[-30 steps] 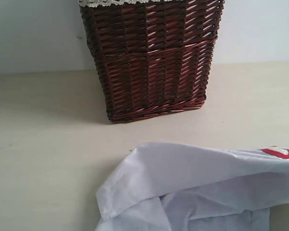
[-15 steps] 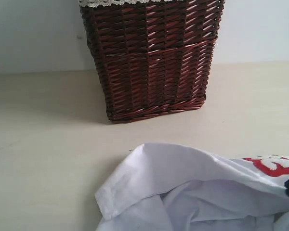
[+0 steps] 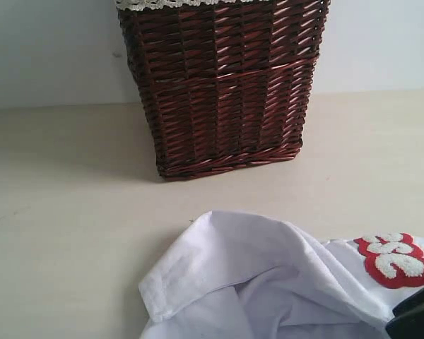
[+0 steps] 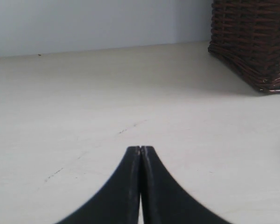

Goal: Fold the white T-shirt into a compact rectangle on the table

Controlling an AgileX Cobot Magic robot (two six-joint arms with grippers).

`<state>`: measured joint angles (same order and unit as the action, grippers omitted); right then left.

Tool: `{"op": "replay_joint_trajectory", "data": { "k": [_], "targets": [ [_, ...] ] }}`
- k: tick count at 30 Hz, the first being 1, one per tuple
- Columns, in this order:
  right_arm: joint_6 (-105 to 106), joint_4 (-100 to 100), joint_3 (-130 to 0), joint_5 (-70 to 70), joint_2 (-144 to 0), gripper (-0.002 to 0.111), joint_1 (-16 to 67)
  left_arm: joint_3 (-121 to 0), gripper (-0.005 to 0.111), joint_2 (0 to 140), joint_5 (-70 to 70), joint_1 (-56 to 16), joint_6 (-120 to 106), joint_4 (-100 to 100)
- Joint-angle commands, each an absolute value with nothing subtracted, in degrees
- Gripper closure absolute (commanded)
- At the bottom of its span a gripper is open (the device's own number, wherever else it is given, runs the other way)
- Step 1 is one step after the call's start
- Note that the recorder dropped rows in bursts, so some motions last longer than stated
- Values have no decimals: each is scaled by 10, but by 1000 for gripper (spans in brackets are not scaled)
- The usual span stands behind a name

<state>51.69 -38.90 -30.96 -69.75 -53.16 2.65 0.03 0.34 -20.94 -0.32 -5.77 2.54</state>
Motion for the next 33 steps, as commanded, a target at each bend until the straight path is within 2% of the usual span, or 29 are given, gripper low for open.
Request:
{"op": "replay_joint_trajectory", "data": {
  "k": [1,3,7,10,15,17,23,26,29,32,33],
  "targets": [
    [510,-387,-309,-700,-528,57,27,0,107,0,-206,-7,-58,26],
    [512,-387,-309,-700,-528,51,27,0,107,0,-206,-7,-58,26],
    [513,-388,-348,-700,-522,53,27,0,107,0,-206,-7,-58,26],
    [520,-383,-425,-700,-499,53,27,0,107,0,-206,-7,-58,26],
    [530,-213,-495,-465,-521,55,27,0,107,0,-206,-7,-58,26],
    [507,-136,-493,-429,-579,57,27,0,107,0,-206,-7,-58,26],
    [592,-159,-520,-440,-872,58,27,0,107,0,-206,-7,-58,26],
    [603,-159,-567,-449,-958,58,27,0,107,0,-206,-7,-58,26],
    [611,-166,-635,-567,-1012,59,17,0,107,0,-206,-7,-58,26],
    [689,-171,-687,-700,-1033,59,-27,0,107,0,-206,-7,-58,26],
    [703,-168,-691,-700,-1037,59,-41,0,107,0,-206,-7,-58,26]
  ]
}}
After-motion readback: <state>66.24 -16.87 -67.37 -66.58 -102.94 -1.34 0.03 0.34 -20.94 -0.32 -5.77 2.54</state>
